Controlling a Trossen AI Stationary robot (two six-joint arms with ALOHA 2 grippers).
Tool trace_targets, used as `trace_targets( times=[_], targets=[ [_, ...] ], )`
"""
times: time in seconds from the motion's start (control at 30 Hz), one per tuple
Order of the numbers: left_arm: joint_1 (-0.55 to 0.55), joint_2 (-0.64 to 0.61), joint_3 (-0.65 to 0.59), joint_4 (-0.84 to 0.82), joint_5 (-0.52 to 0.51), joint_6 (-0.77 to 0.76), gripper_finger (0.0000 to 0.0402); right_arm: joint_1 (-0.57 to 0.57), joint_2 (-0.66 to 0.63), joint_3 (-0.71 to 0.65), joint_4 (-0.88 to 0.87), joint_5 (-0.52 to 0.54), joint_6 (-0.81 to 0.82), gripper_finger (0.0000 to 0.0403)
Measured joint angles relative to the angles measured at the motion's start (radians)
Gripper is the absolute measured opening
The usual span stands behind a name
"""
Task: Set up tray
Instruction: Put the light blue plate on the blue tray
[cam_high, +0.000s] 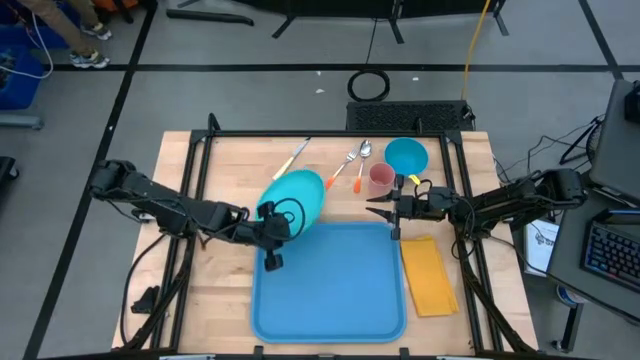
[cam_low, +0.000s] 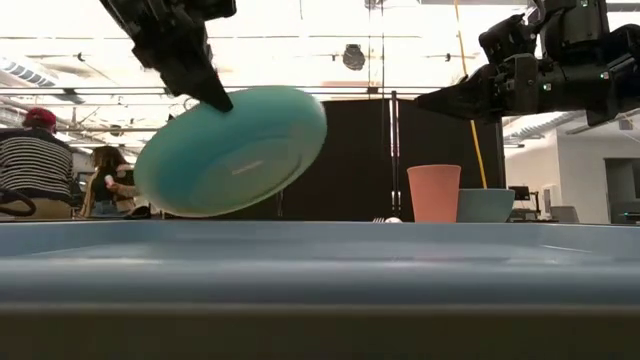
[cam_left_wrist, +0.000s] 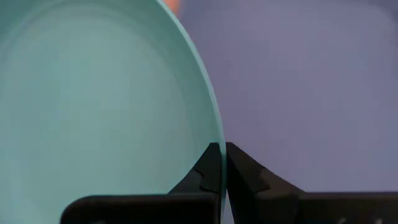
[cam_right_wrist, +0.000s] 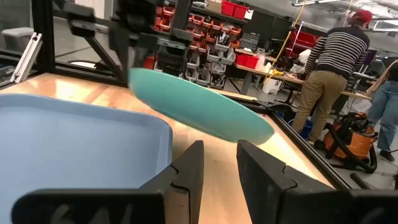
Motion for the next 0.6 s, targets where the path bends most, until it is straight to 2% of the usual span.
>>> trace_targets(
  times=[0.13, 0.27, 0.37, 0.6],
  targets=[
    [-0.038, 0.029, 0.0, 0.036, 0.002, 0.003, 0.0006, 0.0, 0.0, 0.0, 0.007, 0.0, -0.001, 0.0086],
    [-0.074, 0.108, 0.058, 0.033, 0.001, 0.019, 0.0006, 0.001, 0.0, 0.0, 0.011, 0.0, -0.019, 0.0086],
    [-0.098, 0.183, 0.154, 0.007, 0.009, 0.056, 0.0006, -0.001, 0.0, 0.0, 0.015, 0.0, -0.02, 0.0086],
    [-0.145, 0.349, 0.406, -0.221, 0.001, 0.11, 0.0006, -0.017, 0.0, 0.0, 0.006, 0.0, -0.02, 0.0086]
  ],
)
